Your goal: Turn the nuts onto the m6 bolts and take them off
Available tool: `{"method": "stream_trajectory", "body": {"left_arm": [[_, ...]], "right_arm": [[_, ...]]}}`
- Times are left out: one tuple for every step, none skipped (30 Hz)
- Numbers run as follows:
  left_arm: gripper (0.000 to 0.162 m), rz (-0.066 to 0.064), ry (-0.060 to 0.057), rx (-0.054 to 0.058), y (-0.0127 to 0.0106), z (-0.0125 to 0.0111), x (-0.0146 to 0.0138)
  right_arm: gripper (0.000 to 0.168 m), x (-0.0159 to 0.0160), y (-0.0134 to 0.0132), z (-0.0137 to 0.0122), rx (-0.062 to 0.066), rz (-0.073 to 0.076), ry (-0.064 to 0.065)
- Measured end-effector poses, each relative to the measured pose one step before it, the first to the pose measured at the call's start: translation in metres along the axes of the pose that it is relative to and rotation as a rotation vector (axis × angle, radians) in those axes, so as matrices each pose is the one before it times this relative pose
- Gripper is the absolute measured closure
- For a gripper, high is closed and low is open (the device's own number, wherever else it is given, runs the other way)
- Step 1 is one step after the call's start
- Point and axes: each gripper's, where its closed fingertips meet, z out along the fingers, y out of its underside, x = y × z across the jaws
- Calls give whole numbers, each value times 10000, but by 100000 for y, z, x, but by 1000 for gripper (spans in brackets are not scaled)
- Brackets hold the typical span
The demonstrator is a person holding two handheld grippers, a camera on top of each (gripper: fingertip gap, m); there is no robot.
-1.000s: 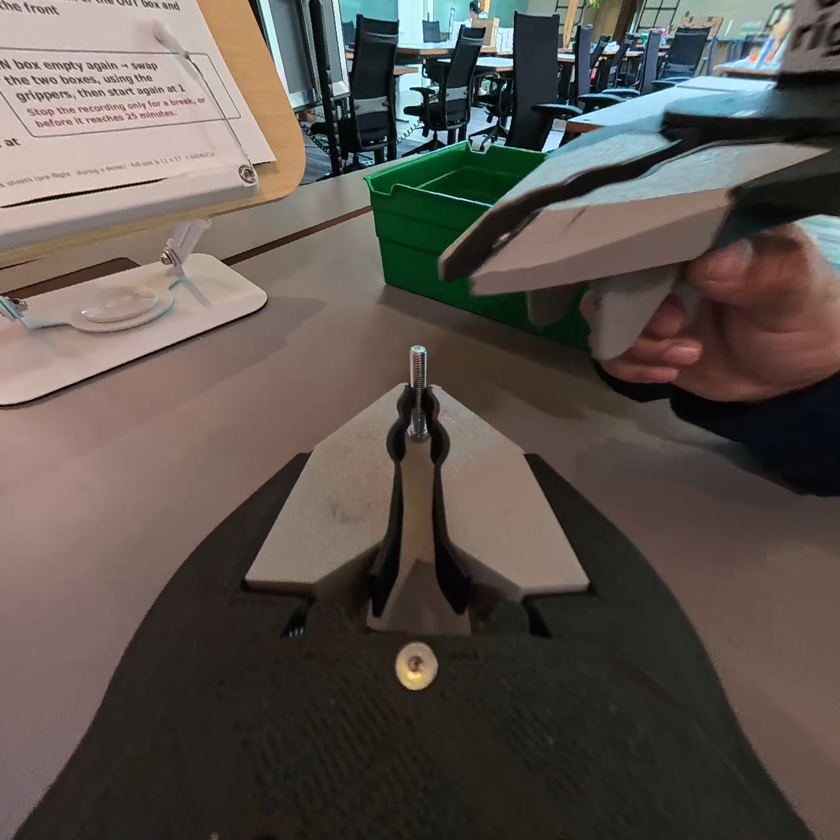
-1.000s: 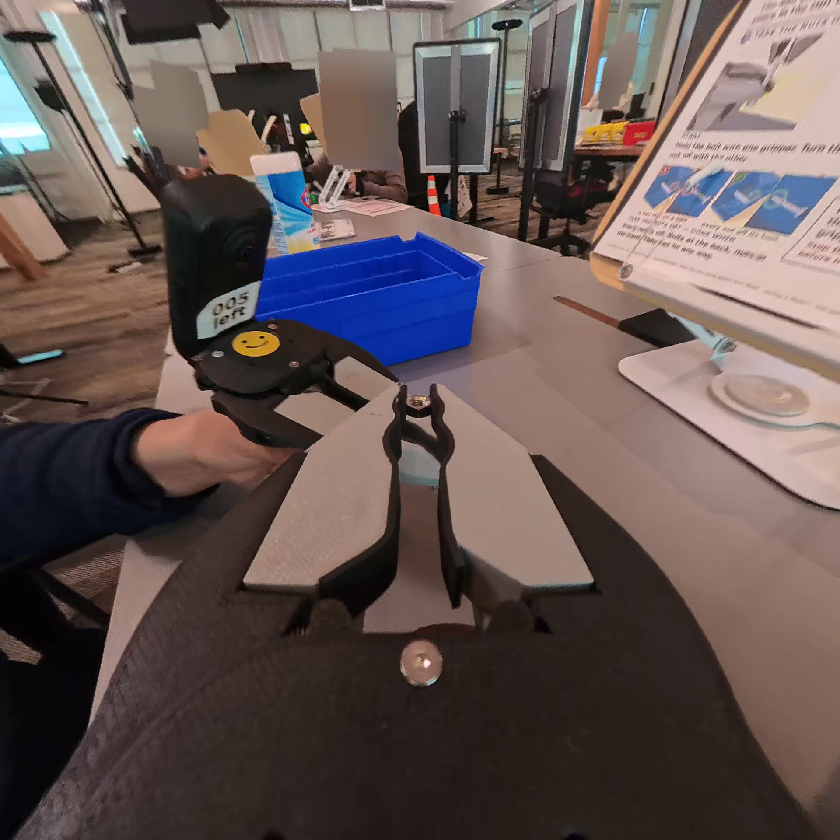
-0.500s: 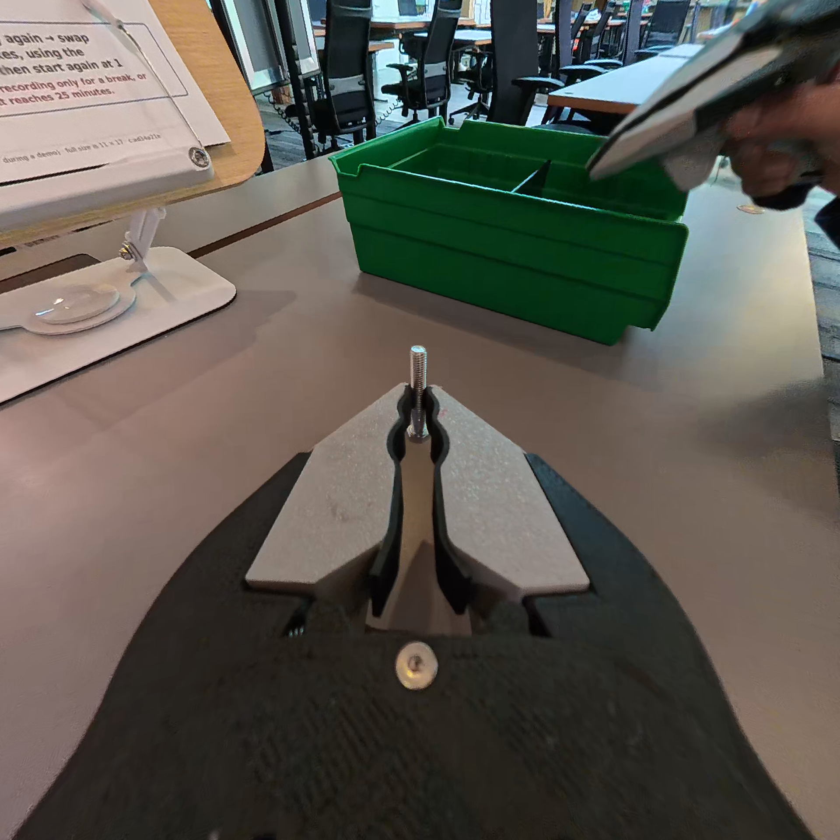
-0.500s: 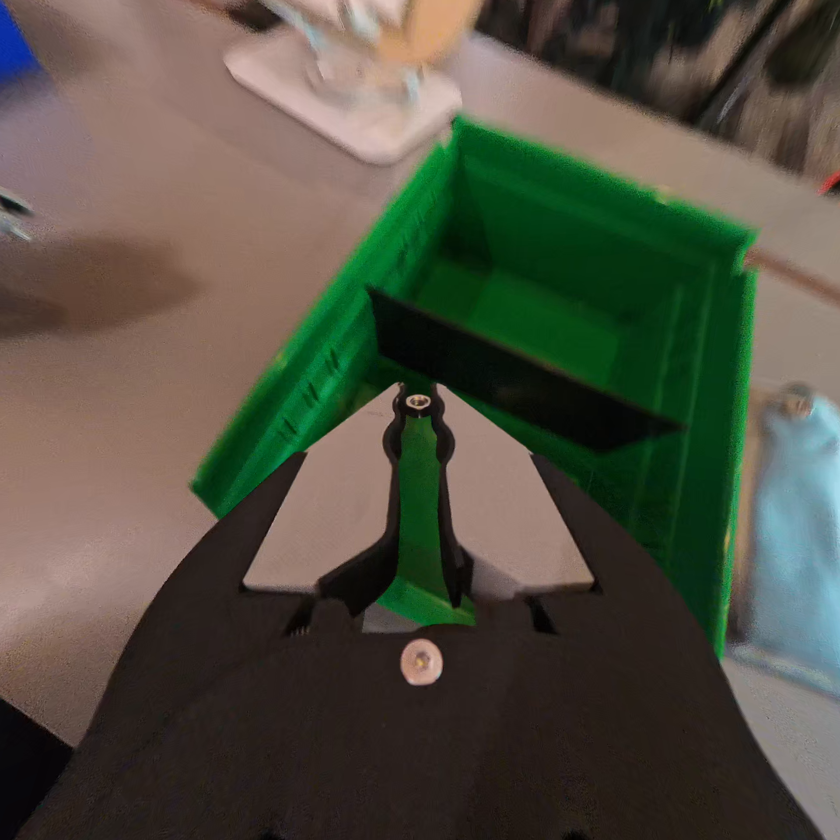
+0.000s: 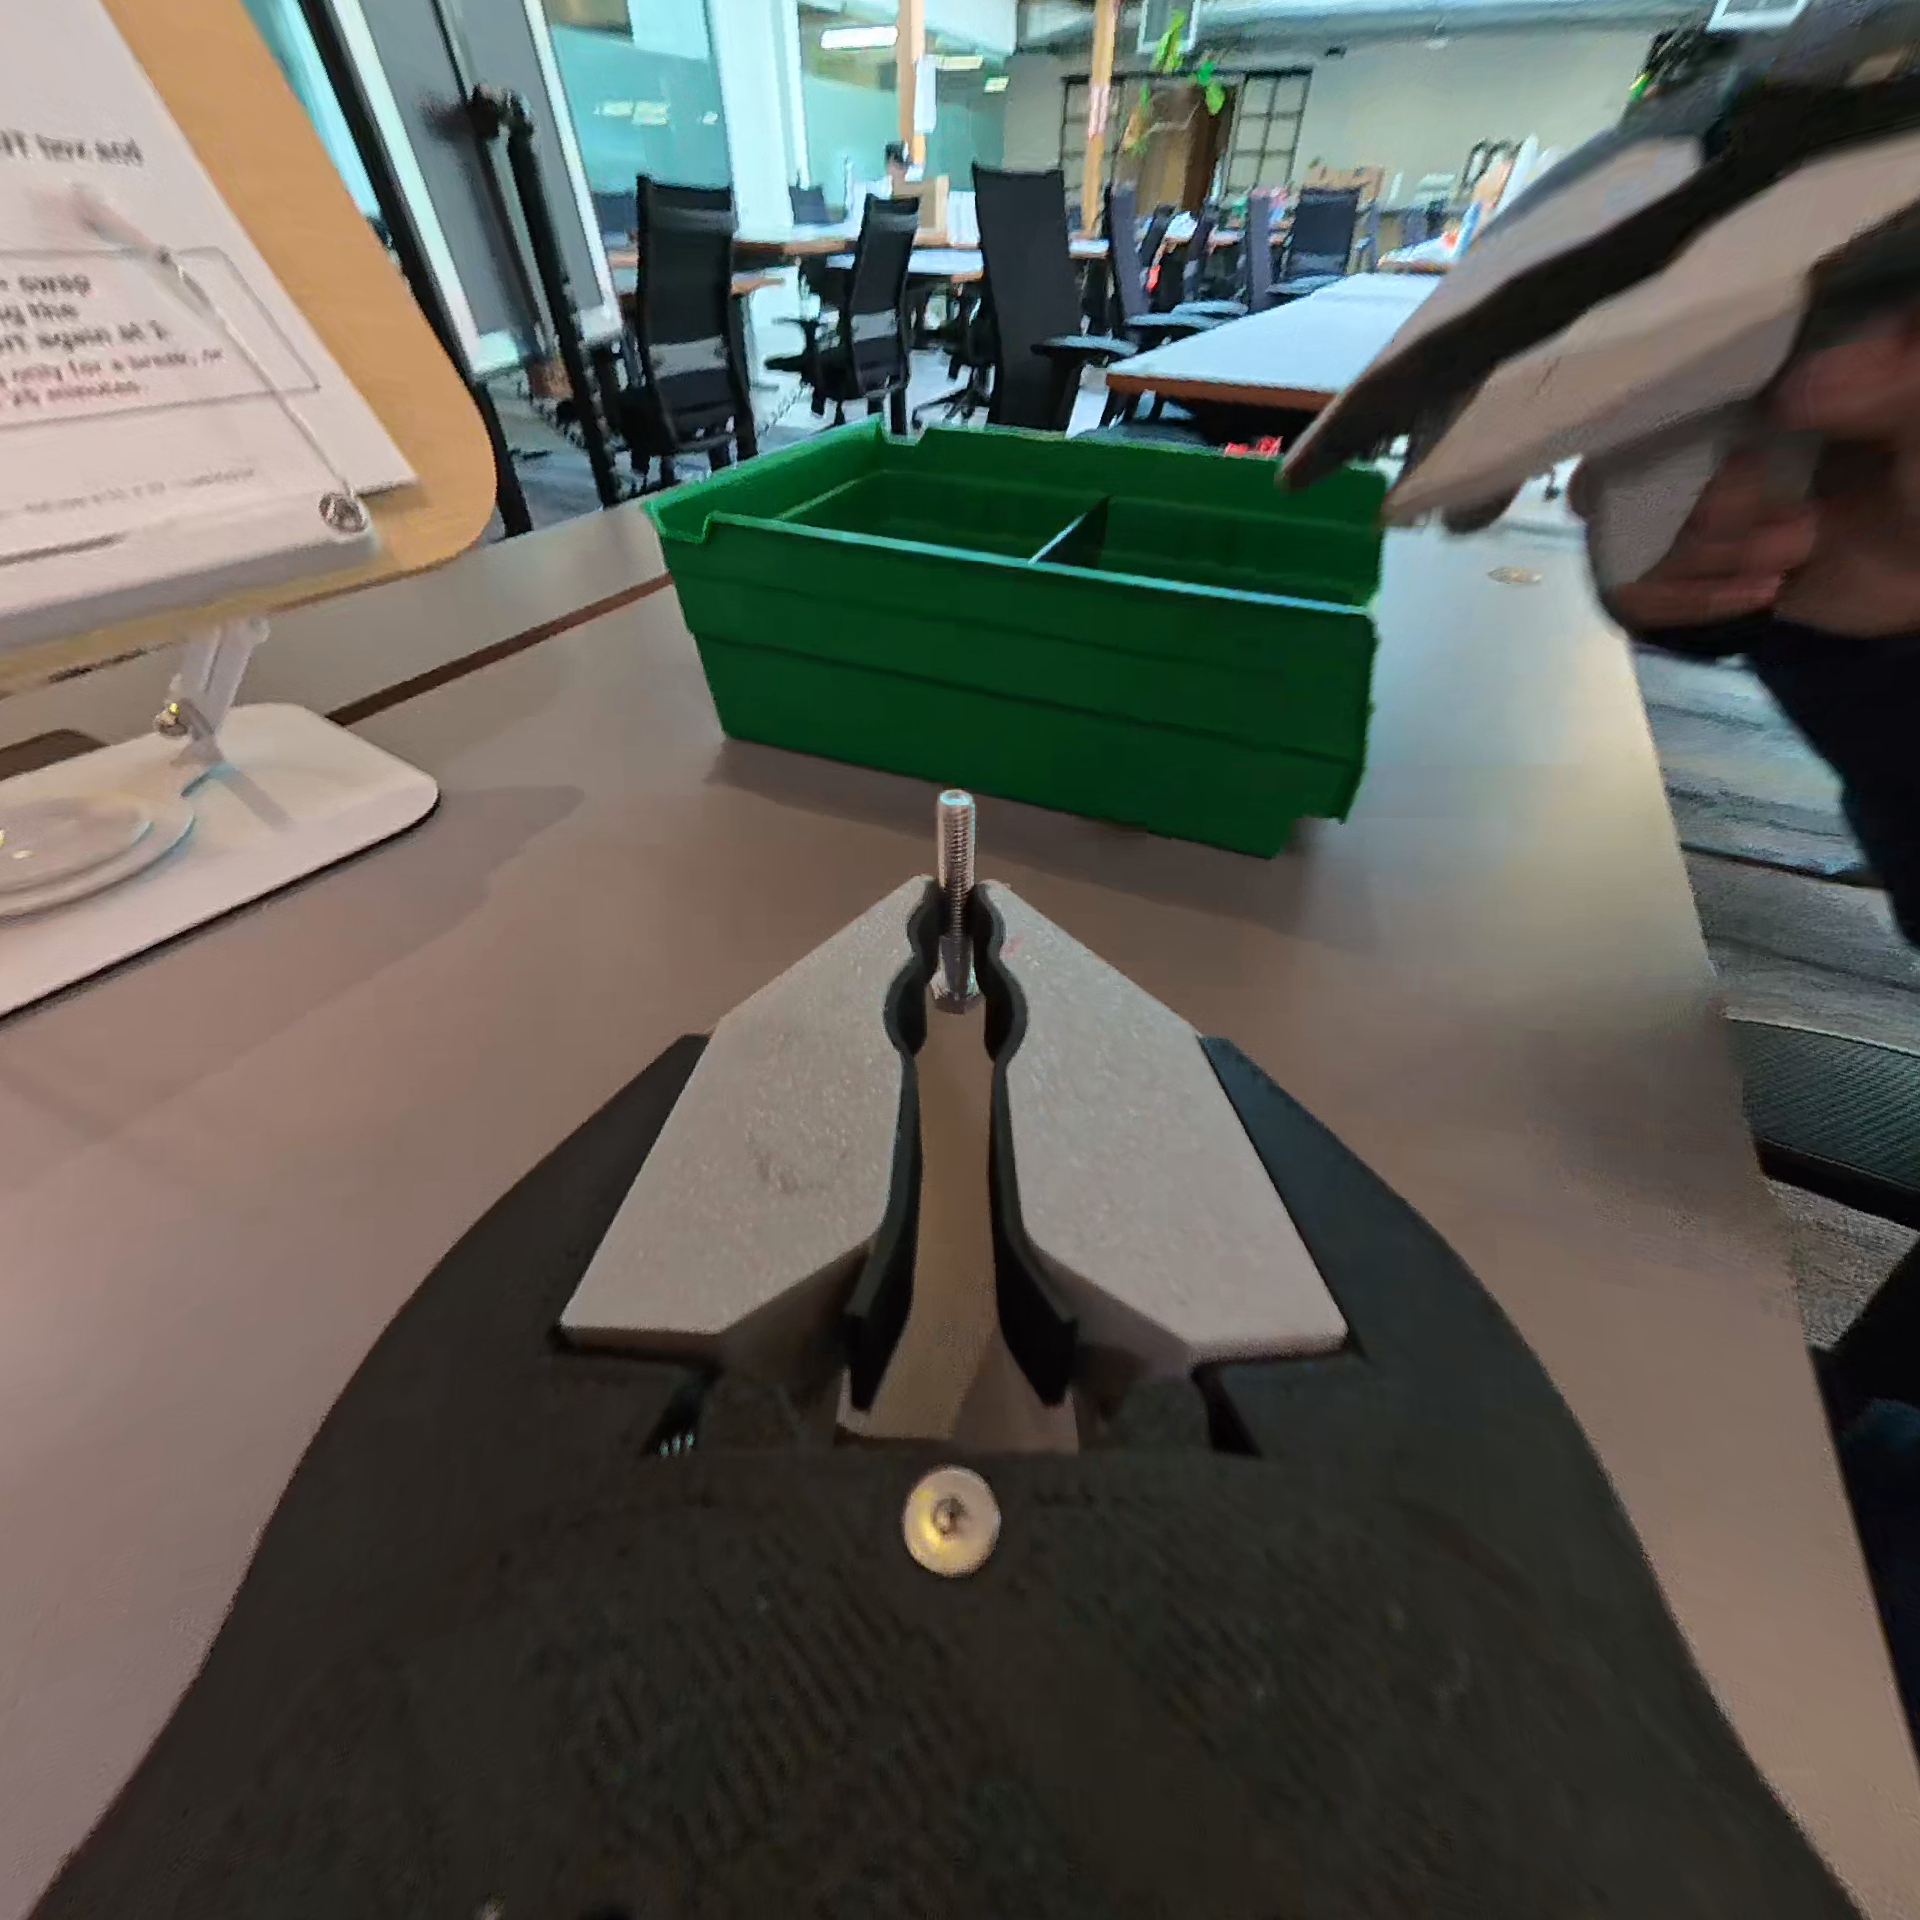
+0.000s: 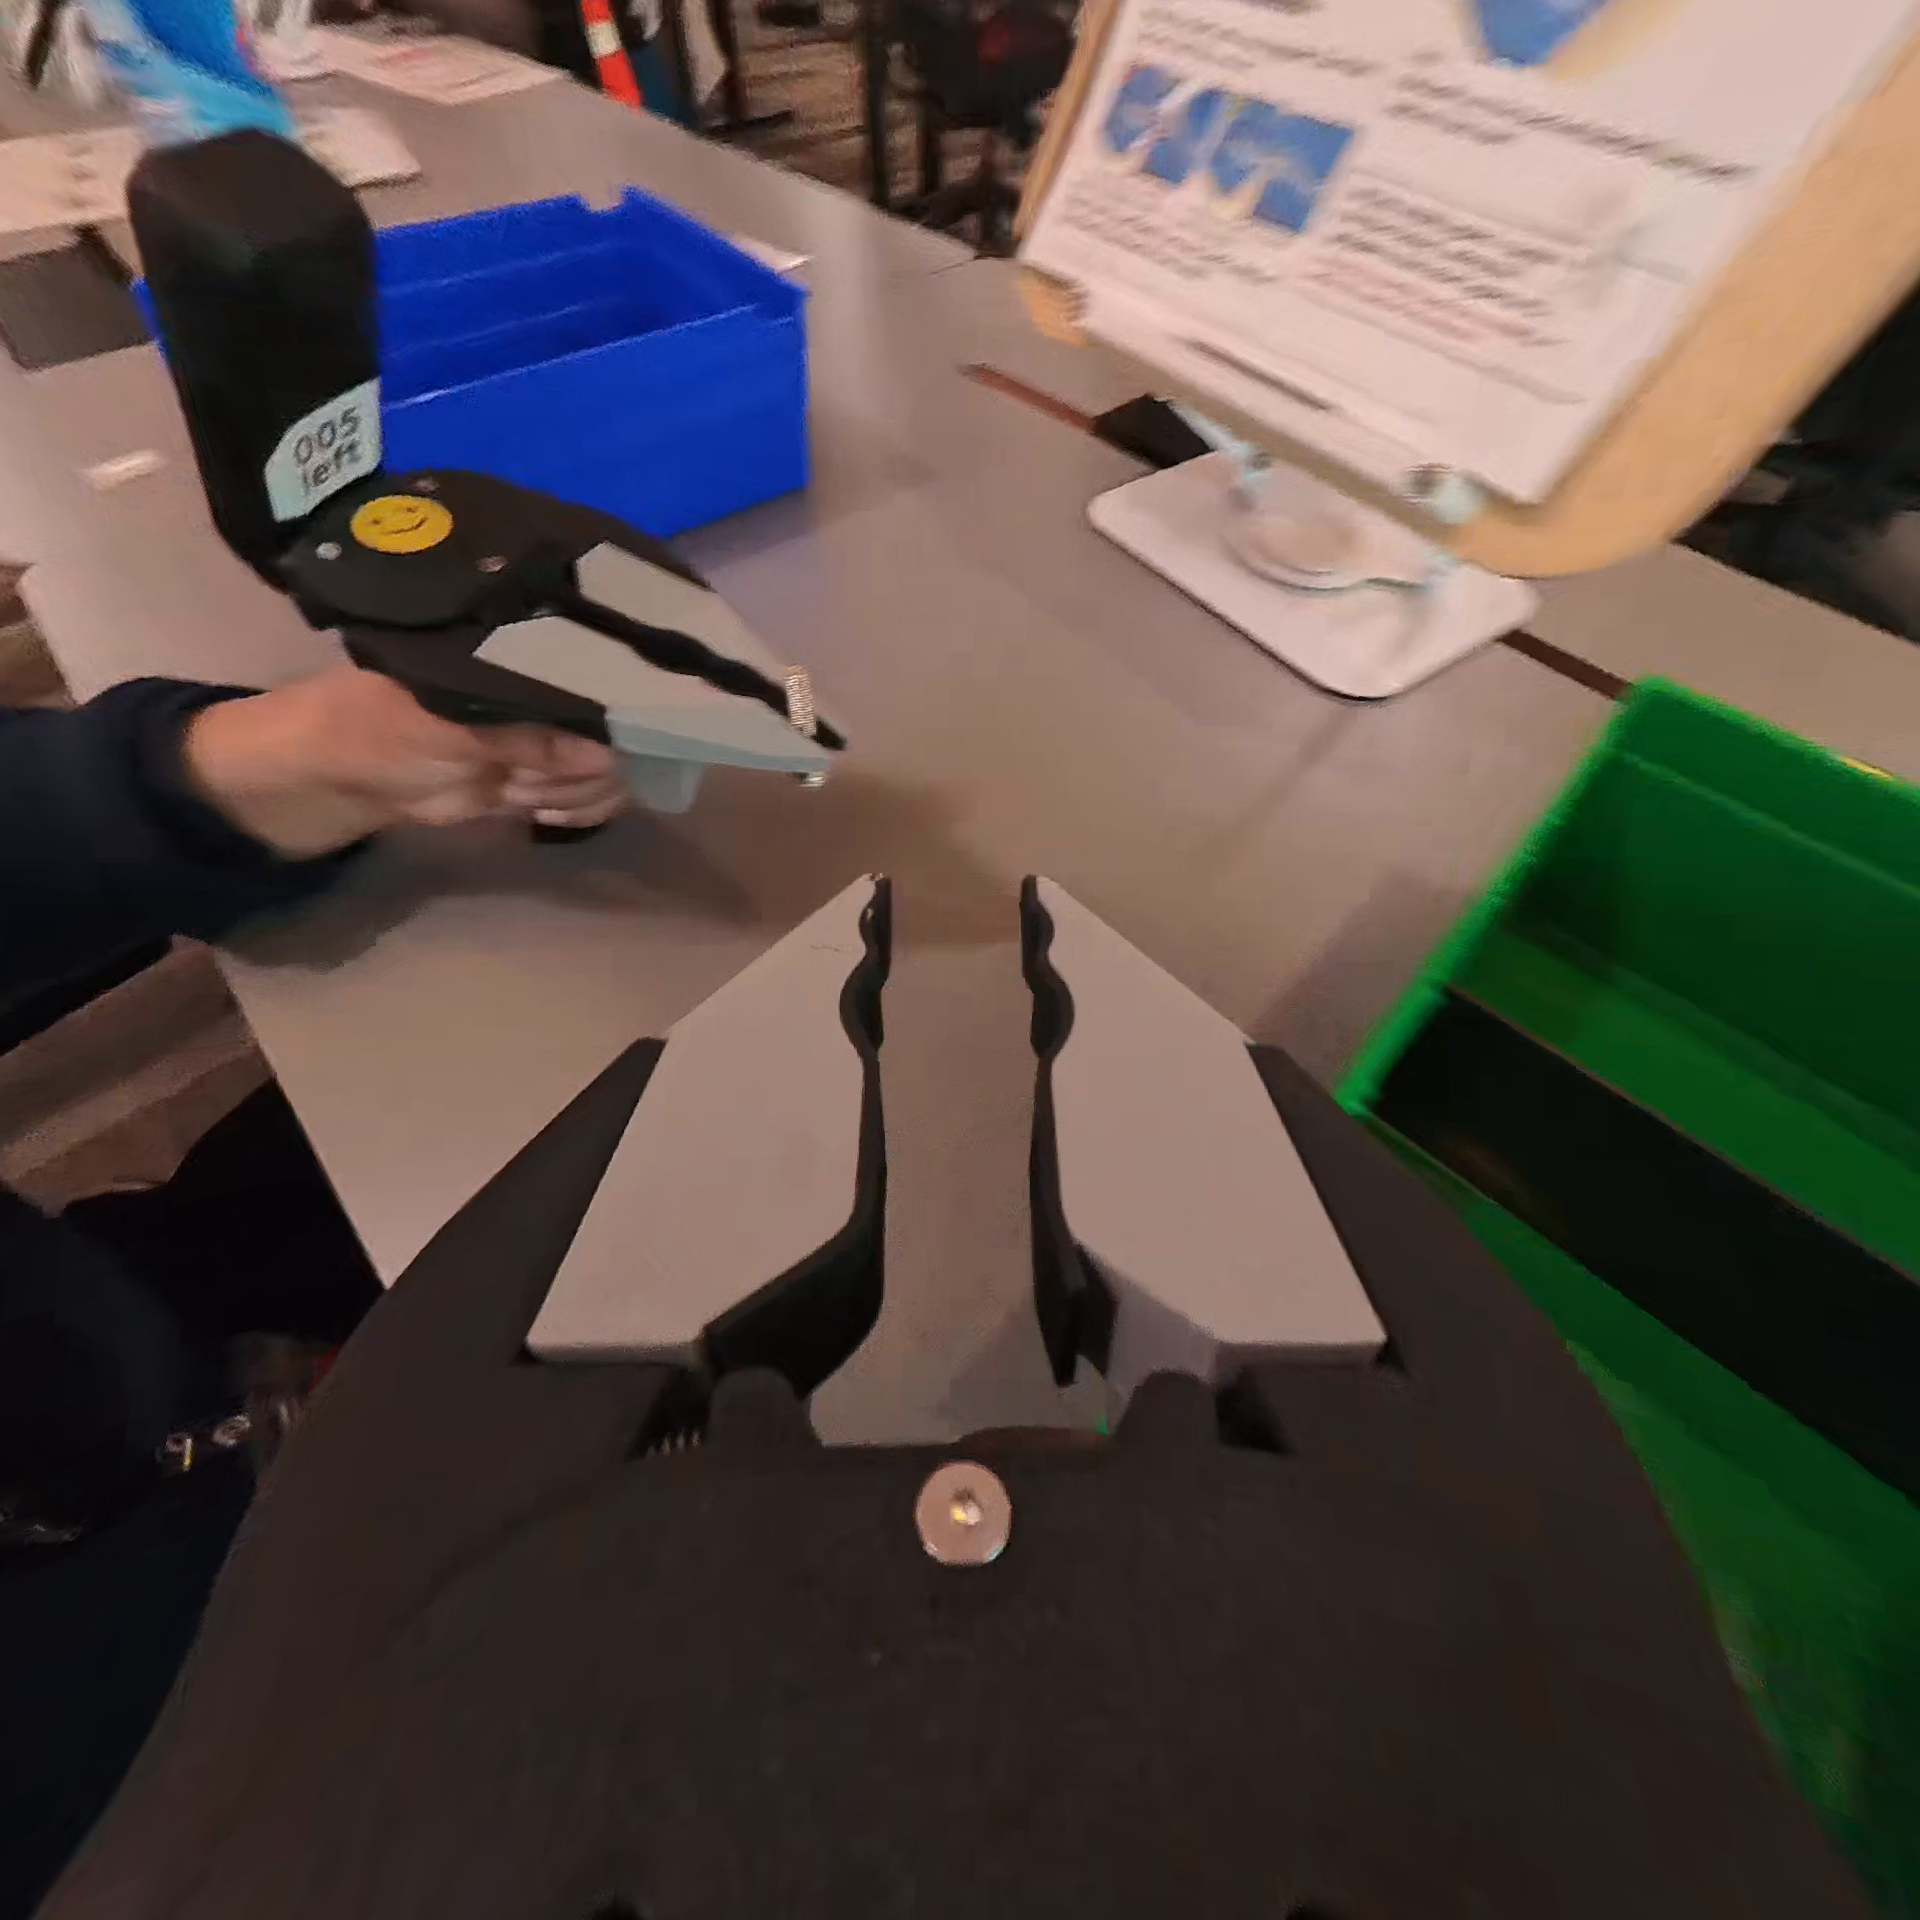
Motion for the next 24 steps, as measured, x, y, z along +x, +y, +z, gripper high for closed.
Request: {"method": "stream_trajectory", "body": {"left_arm": [[159, 64, 81, 317, -575, -231, 185], [159, 63, 36, 316, -566, -241, 87], [159, 62, 46, 225, -442, -202, 91], [159, 98, -5, 109, -257, -142, 16], [159, 134, -149, -38, 12, -65, -185], [158, 137, -130, -122, 159, 4, -161], [159, 113, -104, -91, 134, 18, -99], [159, 110, -204, -39, 63, 10, -242], [159, 148, -275, -60, 98, -12, -352], [159, 193, -166, -77, 113, 4, -190], [158, 167, -87, -14, -14, -12, -39], [158, 131, -77, 14, -74, -5, 3], [158, 133, -150, -41, -16, 6, -112], [158, 171, -233, -36, -8, -7, -234], [158, 165, -155, 3, -38, -17, -142], [158, 76, 40, 15, -55, 2, 129], [158, 23, 63, -16, 13, 24, 156], [158, 73, 3, -38, 39, 10, 58], [158, 94, -34, 3, -28, -19, 10], [158, 44, -12, 18, -48, -16, 22], [158, -26, 44, -15, 32, 25, 62], [158, -65, 31, -76, 149, 50, 30], [158, -19, -21, -71, 138, 50, -62], [158, 21, -7, -39, 94, 24, 4]], "right_arm": [[146, -1039, 16, 1333, -52, -148, -143], [146, -718, -109, 1257, 79, -73, -71], [146, -558, -155, 1174, 130, 55, -101], [146, -505, -213, 1041, 154, 197, -174], [146, -445, -320, 885, 212, 244, -232], [146, -244, -435, 699, 257, 191, -177], [147, 89, -443, 512, 247, 139, -45], [148, 264, -431, 302, 205, 158, 10], [149, 199, -466, 89, 208, 237, -69], [150, 23, -513, -45, 228, 290, -179], [150, -57, -465, -57, 210, 256, -199], [152, -68, -228, 74, 87, 144, -130], [154, -55, 134, 246, -96, 20, -38], [154, -78, 415, 397, -235, -80, 19], [154, -132, 483, 463, -249, -136, 31], [153, -189, 354, 455, -147, -136, 25], [151, -176, 160, 375, -36, -92, 9], [151, -149, -14, 323, 44, -30, -24], [152, -105, -81, 297, 75, 28, -46], [153, -81, -26, 315, 27, 33, -79], [156, 9, 73, 340, -48, -2, -54], [157, 83, 105, 337, -49, -26, -12], [157, 11, 136, 327, -60, 17, -60], [159, -120, 176, 320, -87, 9, -123]]}}
